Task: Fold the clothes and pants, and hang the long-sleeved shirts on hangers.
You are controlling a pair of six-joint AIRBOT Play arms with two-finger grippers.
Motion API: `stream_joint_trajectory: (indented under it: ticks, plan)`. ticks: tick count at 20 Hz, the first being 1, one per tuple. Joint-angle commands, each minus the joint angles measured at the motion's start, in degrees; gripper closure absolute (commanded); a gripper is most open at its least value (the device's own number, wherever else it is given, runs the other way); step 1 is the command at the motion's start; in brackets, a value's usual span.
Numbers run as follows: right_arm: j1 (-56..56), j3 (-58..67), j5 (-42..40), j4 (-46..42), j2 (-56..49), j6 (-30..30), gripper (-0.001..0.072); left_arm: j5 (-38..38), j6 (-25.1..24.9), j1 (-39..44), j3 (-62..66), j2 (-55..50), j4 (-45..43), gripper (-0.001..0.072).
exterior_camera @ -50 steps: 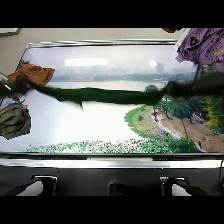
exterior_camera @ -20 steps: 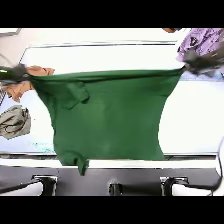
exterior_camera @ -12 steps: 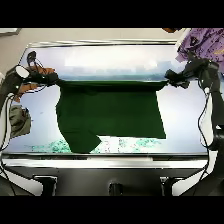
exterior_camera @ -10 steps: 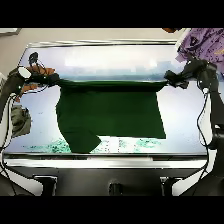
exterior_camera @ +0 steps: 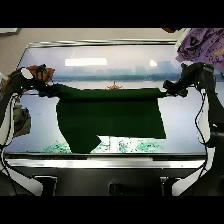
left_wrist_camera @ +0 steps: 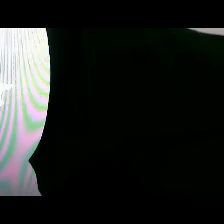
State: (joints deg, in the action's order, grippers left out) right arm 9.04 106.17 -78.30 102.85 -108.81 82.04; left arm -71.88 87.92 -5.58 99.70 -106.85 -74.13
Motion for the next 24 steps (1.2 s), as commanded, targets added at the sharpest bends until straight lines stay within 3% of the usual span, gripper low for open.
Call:
stream_joint_trajectory:
  ticks: [1,8,10,12,13,15,16,20,24]
  plan:
    - [-0.07,-0.02,-5.95,-0.11,-1.53,0.09,0.0683,-7.80,1.70,0.35,0.02,-0.33,-0.90,0.0694]
    - [-0.07,-1.55,-10.34,3.10,-5.31,0.07,0.0679,-9.42,2.75,1.33,-0.28,-1.68,-0.90,0.0692]
    - [-0.07,-1.55,-12.39,4.39,-6.08,0.04,0.0635,-9.31,2.73,1.33,-0.31,-1.88,-0.92,0.0686]
    - [-0.07,-1.55,-13.81,5.49,-6.23,0.09,0.0634,-9.11,2.99,1.16,-0.22,-1.90,-0.96,0.0649]
    - [-0.07,-1.55,-14.45,6.01,-6.23,0.15,0.0585,-9.14,4.00,0.94,-0.15,-1.86,-0.96,0.0620]
    - [-0.07,-1.53,-16.79,5.97,-5.97,1.81,0.0340,-9.60,5.09,0.13,-0.07,-1.11,-0.96,0.0174]
    - [0.00,-1.53,-18.12,5.84,-5.29,3.19,0.0290,-9.77,5.14,-0.61,-0.07,-0.04,-0.94,0.0098]
    - [4.09,-1.79,-17.09,6.43,1.97,5.77,0.0286,-11.41,5.07,-6.16,-1.53,8.26,-1.90,0.0099]
    - [13.92,-16.41,-11.28,15.15,13.05,12.13,0.0288,-8.20,4.74,-14.29,-22.67,23.74,-2.23,0.0100]
